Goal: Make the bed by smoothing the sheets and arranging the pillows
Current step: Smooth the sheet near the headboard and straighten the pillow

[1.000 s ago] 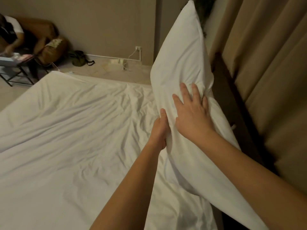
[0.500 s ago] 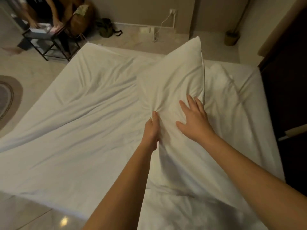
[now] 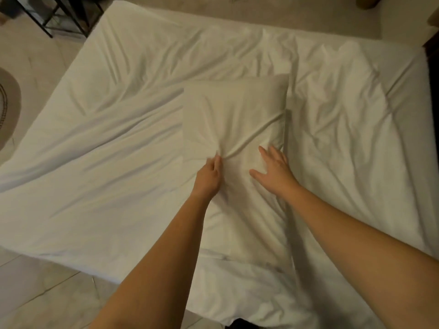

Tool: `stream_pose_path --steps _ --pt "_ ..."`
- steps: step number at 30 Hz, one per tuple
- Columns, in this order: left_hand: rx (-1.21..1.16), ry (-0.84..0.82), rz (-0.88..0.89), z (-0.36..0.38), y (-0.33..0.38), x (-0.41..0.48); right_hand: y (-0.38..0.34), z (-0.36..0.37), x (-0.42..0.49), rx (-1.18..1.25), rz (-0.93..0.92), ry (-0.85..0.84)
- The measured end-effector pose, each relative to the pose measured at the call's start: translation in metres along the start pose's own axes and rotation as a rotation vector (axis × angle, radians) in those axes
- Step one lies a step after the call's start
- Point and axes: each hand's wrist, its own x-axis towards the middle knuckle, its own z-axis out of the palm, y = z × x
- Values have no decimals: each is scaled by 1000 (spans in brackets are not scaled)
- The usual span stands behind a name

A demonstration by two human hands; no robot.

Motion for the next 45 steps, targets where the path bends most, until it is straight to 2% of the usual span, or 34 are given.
stream_pose_path --steps 4,7,13,18,22,29,36,45 --pt "381 -159 -71 21 -63 9 14 38 -7 -145 98 -138" --pt "480 -159 -152 28 -86 -1 17 54 -13 -171 107 -157" --pt "477 -131 -170 35 -97 -10 27 55 -27 -176 127 -159" --pt "337 -28 -173 27 -74 -23 32 34 -46 -156 119 -117" --pt "312 36 -190 27 -44 -42 45 11 -68 -134 132 -92" --pt "289 -70 -45 49 -11 -72 79 -29 -120 -86 195 -25" --pt "333 -181 26 108 14 -103 155 -56 -188 -24 340 13" --pt "446 -246 137 242 84 -121 315 -60 -281 99 553 63"
